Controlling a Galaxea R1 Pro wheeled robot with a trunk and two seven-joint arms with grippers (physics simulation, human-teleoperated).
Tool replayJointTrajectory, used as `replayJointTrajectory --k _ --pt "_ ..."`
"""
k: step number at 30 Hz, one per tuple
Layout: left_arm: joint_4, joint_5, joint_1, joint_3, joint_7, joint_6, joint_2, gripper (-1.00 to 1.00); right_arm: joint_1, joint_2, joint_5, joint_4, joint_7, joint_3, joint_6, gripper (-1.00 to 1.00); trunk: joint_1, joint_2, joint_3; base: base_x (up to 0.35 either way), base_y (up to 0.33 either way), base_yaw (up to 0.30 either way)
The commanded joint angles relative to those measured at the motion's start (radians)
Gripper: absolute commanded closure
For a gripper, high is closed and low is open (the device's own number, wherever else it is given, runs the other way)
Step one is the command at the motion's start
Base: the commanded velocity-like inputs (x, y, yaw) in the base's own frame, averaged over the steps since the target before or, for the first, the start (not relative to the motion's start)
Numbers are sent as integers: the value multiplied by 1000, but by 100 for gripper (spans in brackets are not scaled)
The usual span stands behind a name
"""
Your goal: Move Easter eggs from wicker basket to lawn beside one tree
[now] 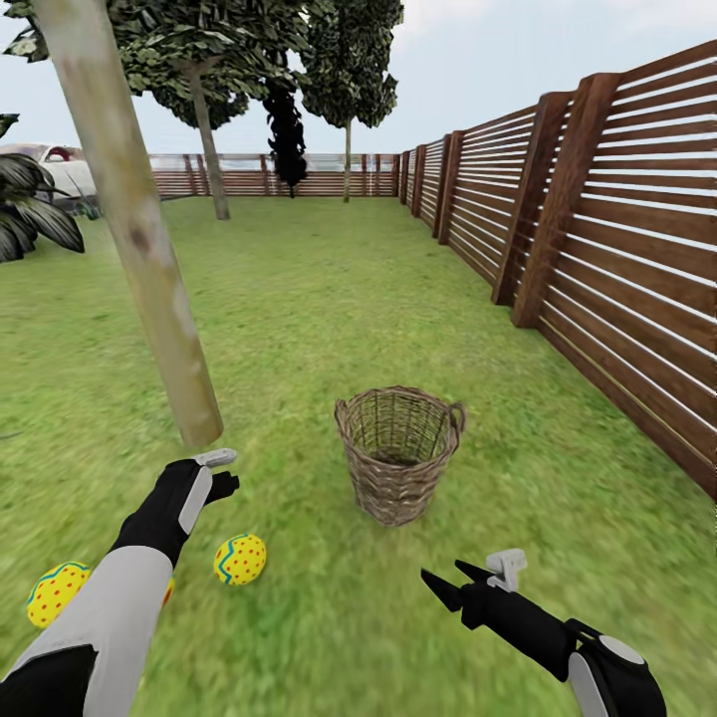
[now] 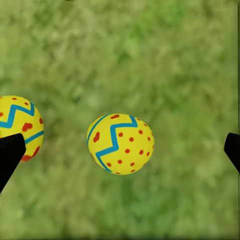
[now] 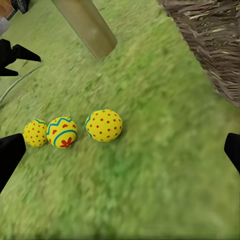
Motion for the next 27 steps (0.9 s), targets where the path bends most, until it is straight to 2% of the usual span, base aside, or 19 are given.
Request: replayJointTrajectory --k 1,27 --pt "-1 11 0 0 7 3 0 -100 0 0 -6 0 1 -1 7 -100 -1 0 3 -68 0 0" --pt "0 9 0 -2 7 3 0 -100 0 0 -6 1 1 0 7 -100 -12 6 104 -7 0 0"
